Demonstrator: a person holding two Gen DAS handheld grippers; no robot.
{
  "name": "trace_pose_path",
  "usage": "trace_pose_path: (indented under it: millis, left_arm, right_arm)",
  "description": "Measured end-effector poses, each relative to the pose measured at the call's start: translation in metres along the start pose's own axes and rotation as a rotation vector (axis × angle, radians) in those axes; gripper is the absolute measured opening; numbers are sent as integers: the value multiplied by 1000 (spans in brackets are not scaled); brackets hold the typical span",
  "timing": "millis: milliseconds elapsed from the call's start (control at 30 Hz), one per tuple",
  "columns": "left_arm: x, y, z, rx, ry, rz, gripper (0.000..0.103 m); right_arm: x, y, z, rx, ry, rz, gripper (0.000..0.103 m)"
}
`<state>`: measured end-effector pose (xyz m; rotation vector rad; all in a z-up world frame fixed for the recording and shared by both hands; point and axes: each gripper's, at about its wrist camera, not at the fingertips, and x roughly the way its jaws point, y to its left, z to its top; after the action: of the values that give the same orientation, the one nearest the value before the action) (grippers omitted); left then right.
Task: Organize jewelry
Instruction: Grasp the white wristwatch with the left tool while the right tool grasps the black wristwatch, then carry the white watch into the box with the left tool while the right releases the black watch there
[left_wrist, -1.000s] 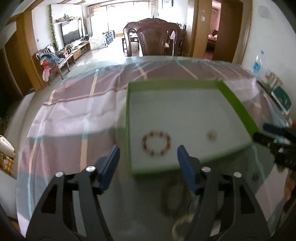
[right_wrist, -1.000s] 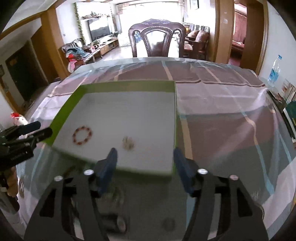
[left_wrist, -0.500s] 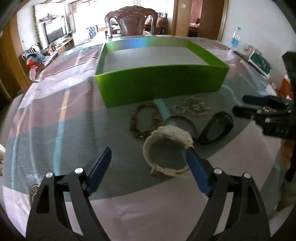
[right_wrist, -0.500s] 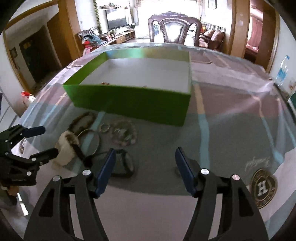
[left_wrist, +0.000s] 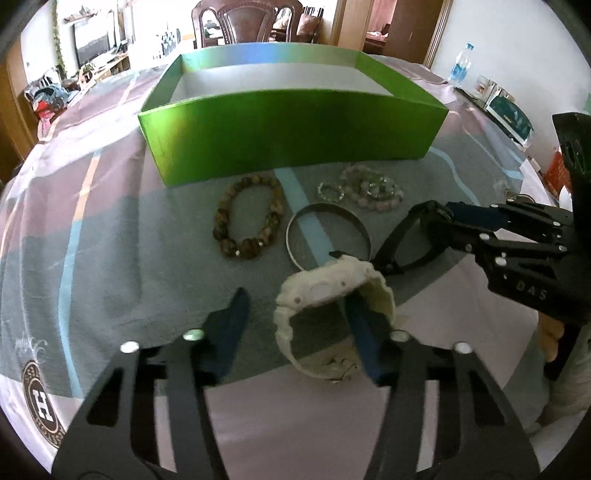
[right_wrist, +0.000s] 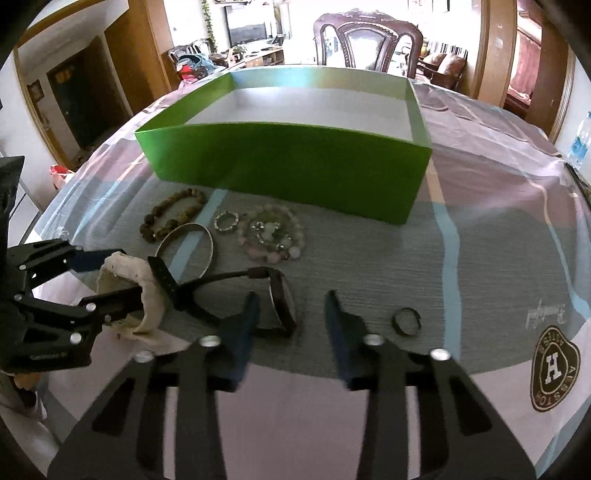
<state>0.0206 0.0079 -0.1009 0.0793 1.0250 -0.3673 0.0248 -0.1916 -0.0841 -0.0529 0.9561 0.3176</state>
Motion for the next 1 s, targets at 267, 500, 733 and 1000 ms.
trace_pose_path:
  millis: [267,500,733,1000]
  left_arm:
    - [-2,9,0,-34,3,24,20]
    - [-10,9,0,-37,-18,53,20]
    - [-20,10,2,-39,-39,76,20]
    - [-13,11,0,-39,-19,73,20]
  right_arm:
    - [-2,1,0,-5,-19,-30,10]
    - [-13,-4,2,18,-53,-34,9]
    - [-17,-8,3,29,-69,-40,8]
    - [-1,-9,2,35,-10,-42,12]
